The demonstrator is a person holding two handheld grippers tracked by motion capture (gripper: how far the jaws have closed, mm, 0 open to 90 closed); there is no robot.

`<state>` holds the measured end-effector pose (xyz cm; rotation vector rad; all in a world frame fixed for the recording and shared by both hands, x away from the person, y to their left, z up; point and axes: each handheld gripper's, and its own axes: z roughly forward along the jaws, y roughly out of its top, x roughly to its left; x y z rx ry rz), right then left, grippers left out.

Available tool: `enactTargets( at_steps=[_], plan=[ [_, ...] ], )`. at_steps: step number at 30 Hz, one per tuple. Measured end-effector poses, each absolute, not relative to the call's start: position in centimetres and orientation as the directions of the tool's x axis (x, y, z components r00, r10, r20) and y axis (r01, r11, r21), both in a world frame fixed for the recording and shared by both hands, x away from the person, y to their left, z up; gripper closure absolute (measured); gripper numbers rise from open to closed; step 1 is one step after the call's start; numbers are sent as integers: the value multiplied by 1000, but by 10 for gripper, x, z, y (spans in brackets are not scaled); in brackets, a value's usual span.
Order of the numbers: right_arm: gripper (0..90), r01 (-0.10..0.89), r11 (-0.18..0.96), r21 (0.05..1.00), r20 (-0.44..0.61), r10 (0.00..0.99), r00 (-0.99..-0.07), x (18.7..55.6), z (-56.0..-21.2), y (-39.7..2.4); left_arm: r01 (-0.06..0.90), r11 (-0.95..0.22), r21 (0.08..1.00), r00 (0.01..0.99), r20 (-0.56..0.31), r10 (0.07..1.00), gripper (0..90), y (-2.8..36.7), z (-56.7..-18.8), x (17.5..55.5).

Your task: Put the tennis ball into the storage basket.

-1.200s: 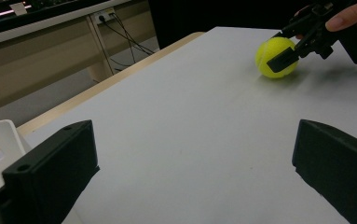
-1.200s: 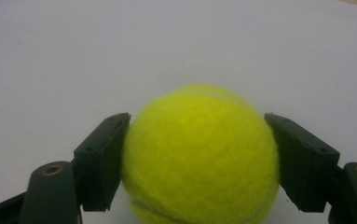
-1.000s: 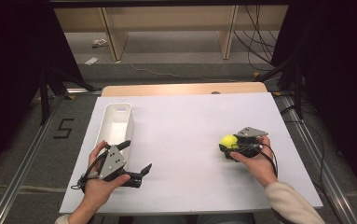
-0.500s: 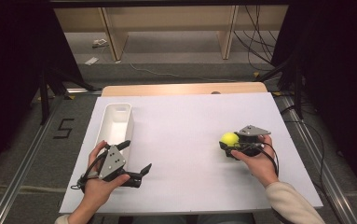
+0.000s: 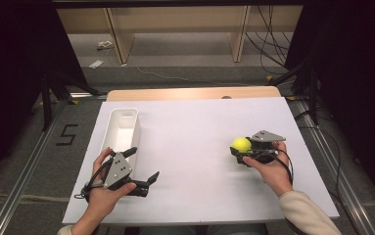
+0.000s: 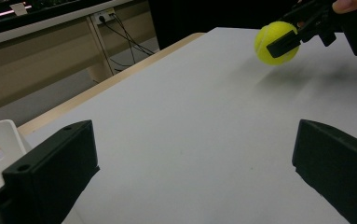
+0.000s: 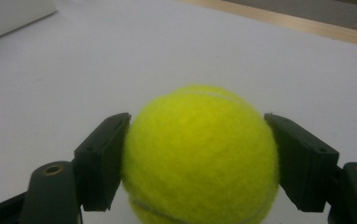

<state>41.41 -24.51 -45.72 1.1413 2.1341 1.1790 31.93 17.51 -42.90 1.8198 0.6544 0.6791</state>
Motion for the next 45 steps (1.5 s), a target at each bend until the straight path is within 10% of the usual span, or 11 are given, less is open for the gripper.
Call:
enactTargets(
  at_steps=[45],
  plan=[
    [266, 370, 283, 885, -5, 800, -600, 409, -435, -221, 115, -318, 941, 696, 152, 702, 0, 175, -429, 319]
  ],
)
